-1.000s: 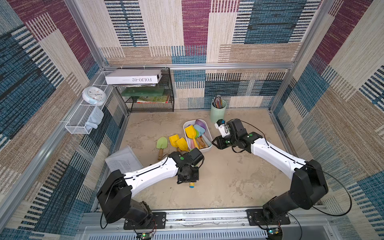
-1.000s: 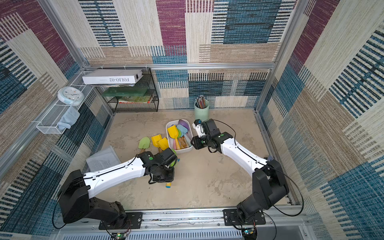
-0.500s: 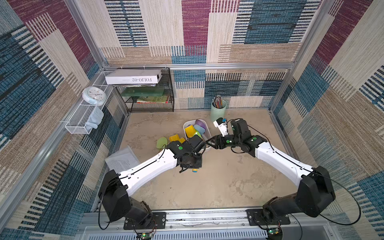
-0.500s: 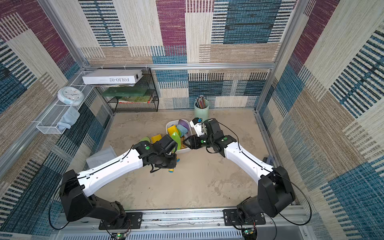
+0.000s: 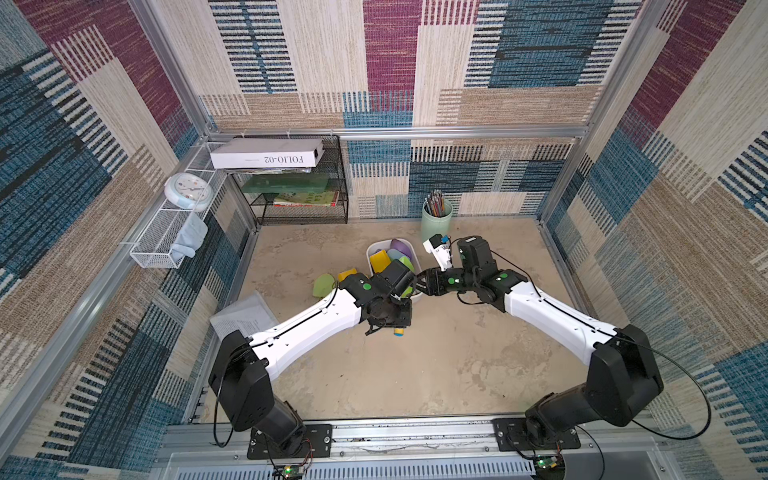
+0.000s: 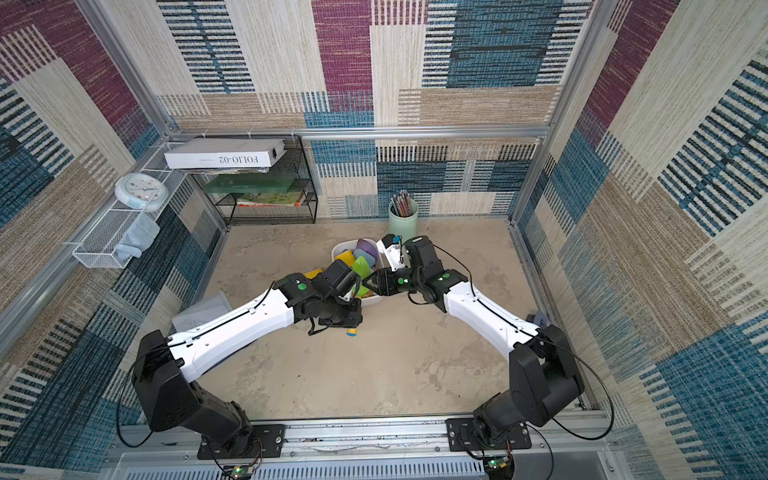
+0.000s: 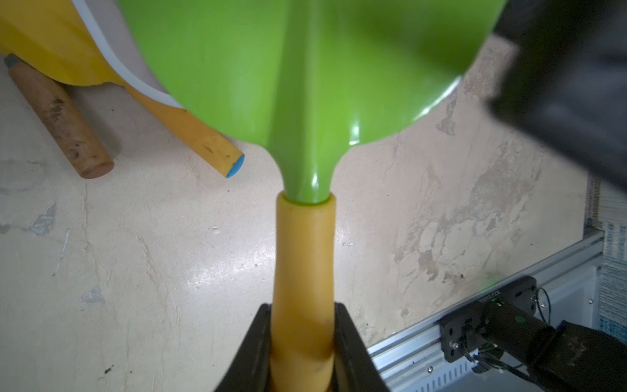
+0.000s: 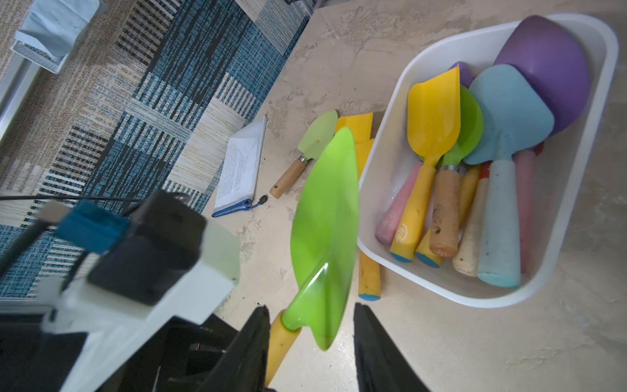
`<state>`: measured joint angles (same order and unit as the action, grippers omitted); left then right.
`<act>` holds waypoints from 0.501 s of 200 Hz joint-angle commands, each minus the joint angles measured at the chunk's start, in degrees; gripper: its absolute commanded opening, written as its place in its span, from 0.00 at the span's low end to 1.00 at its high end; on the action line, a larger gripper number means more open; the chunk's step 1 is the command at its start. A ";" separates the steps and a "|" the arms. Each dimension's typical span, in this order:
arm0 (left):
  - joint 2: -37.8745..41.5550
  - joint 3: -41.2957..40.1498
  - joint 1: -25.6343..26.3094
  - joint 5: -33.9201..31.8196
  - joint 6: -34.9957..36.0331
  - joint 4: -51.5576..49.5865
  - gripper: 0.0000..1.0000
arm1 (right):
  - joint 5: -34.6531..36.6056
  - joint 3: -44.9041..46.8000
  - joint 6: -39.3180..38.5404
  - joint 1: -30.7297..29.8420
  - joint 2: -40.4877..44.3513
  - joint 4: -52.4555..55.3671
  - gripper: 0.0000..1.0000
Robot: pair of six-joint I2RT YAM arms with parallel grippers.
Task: Put the shovel into the storage box
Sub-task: Pick up the shovel from the center of the board.
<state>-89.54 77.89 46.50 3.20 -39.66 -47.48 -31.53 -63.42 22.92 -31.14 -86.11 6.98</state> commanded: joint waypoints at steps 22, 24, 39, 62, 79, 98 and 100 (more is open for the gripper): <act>0.55 0.53 0.02 2.06 0.11 2.20 0.00 | -0.20 -0.99 1.16 -0.27 -2.12 -3.31 0.38; 0.52 0.47 0.06 2.14 0.11 2.24 0.00 | -0.20 -1.05 1.16 -0.29 -2.13 -3.32 0.37; 0.42 0.26 0.04 2.42 -0.08 2.75 0.00 | -0.03 -1.39 1.34 -0.39 -2.31 -3.57 0.32; 0.25 -0.01 0.07 2.69 -0.30 3.17 0.00 | 0.49 -1.53 1.59 -0.44 -2.23 -3.95 0.21; 0.26 -0.10 0.08 2.77 -0.49 3.47 0.00 | 0.74 -1.62 1.68 -0.42 -2.23 -4.03 0.11; 0.42 0.18 0.07 2.88 -0.40 3.46 0.00 | 1.24 -1.67 1.78 -0.44 -2.31 -4.00 0.00; 0.44 0.19 0.06 2.87 -0.37 3.50 0.00 | 1.26 -1.70 1.78 -0.49 -2.31 -3.95 0.00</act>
<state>-89.21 77.89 46.54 5.61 -40.56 -45.74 -30.70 -64.60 25.45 -31.46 -88.38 4.45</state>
